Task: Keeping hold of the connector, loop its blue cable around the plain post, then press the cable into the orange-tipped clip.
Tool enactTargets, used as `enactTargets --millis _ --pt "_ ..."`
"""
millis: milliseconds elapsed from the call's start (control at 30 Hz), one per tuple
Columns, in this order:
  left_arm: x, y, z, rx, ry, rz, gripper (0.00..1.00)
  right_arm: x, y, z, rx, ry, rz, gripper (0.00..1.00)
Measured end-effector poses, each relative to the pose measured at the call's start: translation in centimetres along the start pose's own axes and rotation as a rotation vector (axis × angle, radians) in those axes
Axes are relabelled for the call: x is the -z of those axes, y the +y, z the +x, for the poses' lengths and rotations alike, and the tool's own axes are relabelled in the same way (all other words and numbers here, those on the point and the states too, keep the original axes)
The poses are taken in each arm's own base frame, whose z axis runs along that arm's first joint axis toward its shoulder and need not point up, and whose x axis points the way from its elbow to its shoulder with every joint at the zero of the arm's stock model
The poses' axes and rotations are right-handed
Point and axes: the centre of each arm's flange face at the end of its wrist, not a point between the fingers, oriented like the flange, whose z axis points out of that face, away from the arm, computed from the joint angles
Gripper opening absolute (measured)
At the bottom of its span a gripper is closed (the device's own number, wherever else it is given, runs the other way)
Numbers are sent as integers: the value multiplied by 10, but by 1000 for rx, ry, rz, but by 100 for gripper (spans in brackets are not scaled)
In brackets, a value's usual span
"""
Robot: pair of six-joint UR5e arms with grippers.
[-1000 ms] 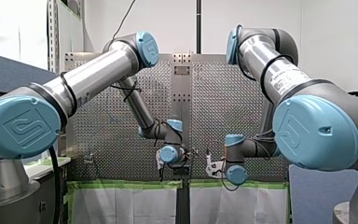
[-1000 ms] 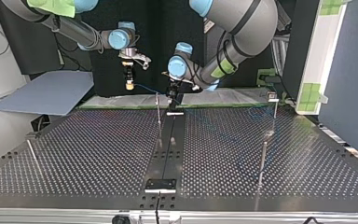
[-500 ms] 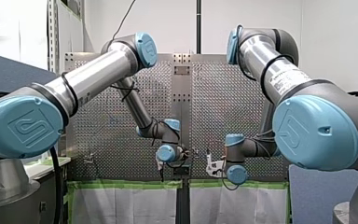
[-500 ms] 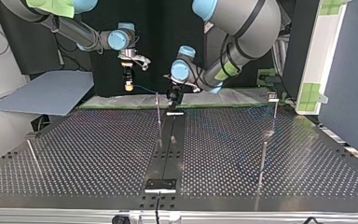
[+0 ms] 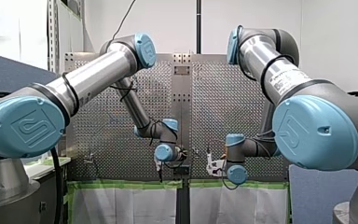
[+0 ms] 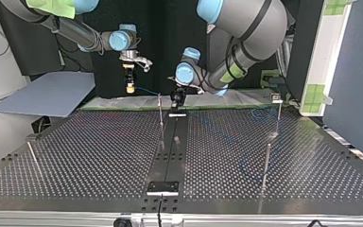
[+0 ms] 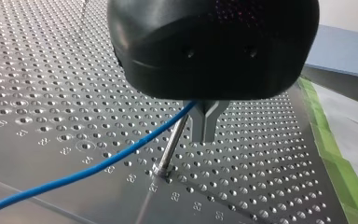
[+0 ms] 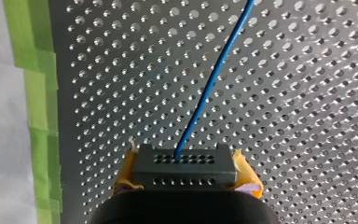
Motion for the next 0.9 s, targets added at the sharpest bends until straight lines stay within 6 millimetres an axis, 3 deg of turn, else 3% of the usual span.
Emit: enactTargets --millis 400,667,900 --pt "-3 8 -2 22 11 7 0 -3 -1 0 -19 10 8 0" --pt "-4 12 -4 34 12 8 0 -8 1 -28 3 -62 5 0" --pt "-8 16 -8 48 8 10 0 -13 2 -31 12 -96 6 0"
